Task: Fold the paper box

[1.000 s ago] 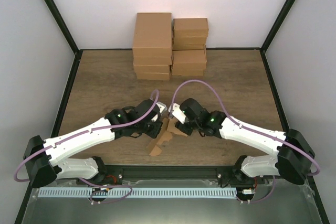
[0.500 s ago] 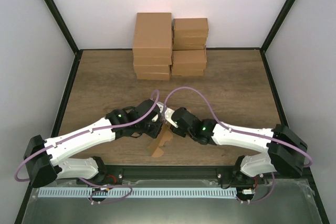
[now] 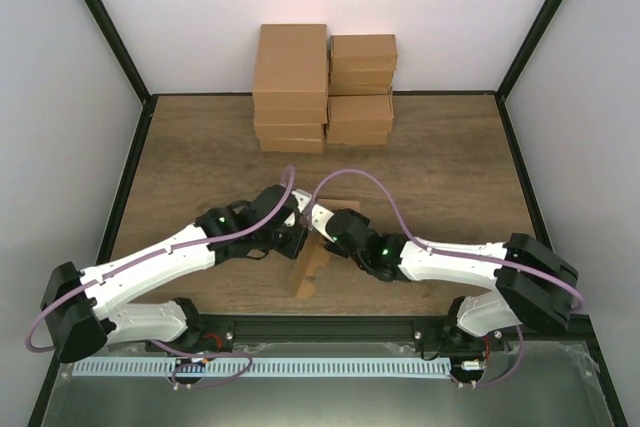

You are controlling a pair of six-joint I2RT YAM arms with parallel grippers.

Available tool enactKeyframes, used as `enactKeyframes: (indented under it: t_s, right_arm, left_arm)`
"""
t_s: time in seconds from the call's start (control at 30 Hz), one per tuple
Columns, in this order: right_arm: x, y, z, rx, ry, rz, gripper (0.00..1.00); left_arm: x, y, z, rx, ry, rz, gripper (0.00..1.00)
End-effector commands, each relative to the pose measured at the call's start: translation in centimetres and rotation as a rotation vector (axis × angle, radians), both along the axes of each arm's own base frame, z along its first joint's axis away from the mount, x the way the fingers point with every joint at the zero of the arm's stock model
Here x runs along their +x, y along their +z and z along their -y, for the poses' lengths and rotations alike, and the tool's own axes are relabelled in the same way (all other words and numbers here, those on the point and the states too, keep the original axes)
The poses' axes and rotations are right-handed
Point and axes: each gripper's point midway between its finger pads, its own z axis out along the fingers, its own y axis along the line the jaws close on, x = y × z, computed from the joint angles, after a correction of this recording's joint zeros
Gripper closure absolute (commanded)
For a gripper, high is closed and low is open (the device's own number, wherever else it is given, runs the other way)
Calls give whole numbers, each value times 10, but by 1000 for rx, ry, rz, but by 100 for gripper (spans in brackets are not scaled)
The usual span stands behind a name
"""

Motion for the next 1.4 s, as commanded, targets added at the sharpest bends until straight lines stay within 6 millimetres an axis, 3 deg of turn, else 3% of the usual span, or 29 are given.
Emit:
enactKeyframes:
  t_s: [0.0,0.1,0.2,0.3,0.37,0.57,0.63,0.8,0.93,1.07,1.37]
  right_arm:
    - [-2,-21,7,-51,-12,-18,76]
    - [-2,-19,5,-33,-20,-30,84]
    - [-1,-17,3,12,-35,-73,87]
    - [3,-10,3,101,-53,-156,89]
    - [6,-2,5,162,-58,-207,91]
    - [10,-4,10,245,-95,-406,93]
    - [12,-9,13,255,-143,-471,98]
    - [24,-18,31,363,-337,-636,98]
    - [17,-28,38,416,-372,-762,99]
    - [8,-34,44,460,-404,-809,99]
    - [-3,-52,44,494,-423,-864,98]
  left_arm:
    - [-3,32,12,-104,-33,15,95]
    - [-4,52,15,-148,-41,31,88]
    - [-4,73,15,-184,-38,51,69]
    - [-3,97,9,-202,-10,75,44]
    - [-2,114,4,-219,9,97,36]
    - [-4,161,-17,-285,71,174,25]
    - [-3,171,-24,-294,97,187,23]
    - [-4,187,-33,-311,122,211,20]
    - [-2,183,-33,-301,128,212,19]
    - [4,168,-30,-277,138,198,17]
    - [33,113,-33,-284,170,42,15]
